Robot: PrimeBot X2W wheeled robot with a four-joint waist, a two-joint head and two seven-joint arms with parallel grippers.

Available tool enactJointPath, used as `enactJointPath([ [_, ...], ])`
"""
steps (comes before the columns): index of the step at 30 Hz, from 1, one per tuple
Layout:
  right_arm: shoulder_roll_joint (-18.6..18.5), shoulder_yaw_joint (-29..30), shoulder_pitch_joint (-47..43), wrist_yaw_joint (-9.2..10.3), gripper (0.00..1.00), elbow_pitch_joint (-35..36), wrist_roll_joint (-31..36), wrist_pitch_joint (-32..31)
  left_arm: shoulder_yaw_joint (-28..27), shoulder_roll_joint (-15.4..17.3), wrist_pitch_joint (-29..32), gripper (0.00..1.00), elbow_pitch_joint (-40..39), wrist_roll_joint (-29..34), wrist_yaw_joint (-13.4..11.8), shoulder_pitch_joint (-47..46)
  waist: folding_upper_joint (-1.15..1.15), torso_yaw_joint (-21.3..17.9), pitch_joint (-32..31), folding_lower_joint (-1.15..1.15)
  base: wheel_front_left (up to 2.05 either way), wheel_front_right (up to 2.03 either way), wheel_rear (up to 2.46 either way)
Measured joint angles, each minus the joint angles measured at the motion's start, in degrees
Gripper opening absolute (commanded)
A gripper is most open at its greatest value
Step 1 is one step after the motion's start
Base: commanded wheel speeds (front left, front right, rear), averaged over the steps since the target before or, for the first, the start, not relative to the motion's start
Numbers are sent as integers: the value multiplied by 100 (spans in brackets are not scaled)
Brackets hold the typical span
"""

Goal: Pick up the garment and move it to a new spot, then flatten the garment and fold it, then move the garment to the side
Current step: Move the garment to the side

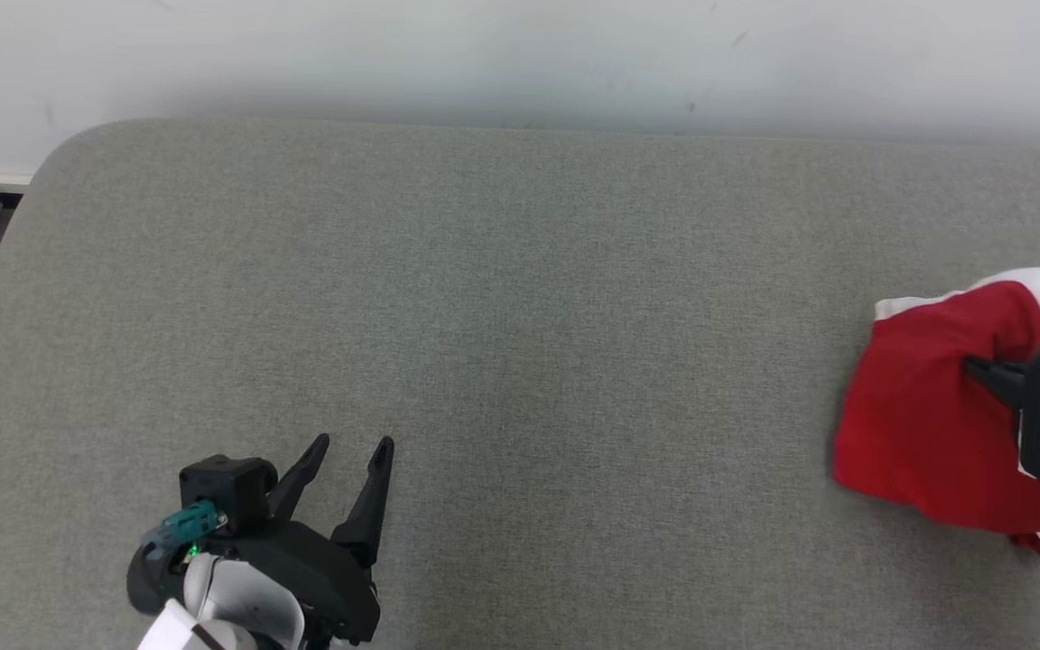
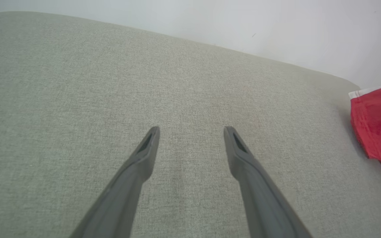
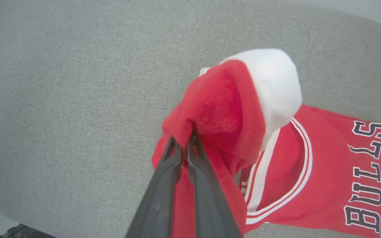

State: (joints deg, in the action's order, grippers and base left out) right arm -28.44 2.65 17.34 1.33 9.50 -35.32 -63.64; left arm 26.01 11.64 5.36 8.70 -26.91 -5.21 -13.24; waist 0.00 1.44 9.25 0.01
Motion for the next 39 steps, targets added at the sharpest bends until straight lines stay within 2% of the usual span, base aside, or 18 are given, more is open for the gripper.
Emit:
enactJointPath([
  [2,9,-92,104,-90,0,52,-75,-93,8,-7,0,100,4,0,19,-23,0,36,-17,0,0,0,0],
  [5,73,-100,192,-96,0,208,-335,-236,25,-18,14,100,64,0,20,-21,0,96,-50,0,0,0,0],
  [8,-99,-59,85,-126,0,197,-300,-457,15,-10,14,100,107,0,19,-5,0,148,-98,0,0,0,0],
  [12,-375,168,-123,30,0,124,-145,-654,-60,57,7,100,98,-1,16,49,0,158,-144,-1,0,0,0],
  [16,-493,315,-329,179,0,-26,8,-817,-93,101,7,100,73,-1,12,220,0,91,-158,-1,0,0,0],
  [20,-734,478,-364,227,0,-188,221,-845,-97,124,8,100,-10,-1,11,235,0,5,-155,0,0,0,0],
  [33,-1039,448,82,278,0,-665,1022,-316,52,146,119,100,-191,26,25,145,0,-141,68,0,0,0,0],
  [39,-1419,313,199,166,0,-816,1488,24,47,165,175,100,-235,43,26,83,0,-80,231,0,0,0,0],
])
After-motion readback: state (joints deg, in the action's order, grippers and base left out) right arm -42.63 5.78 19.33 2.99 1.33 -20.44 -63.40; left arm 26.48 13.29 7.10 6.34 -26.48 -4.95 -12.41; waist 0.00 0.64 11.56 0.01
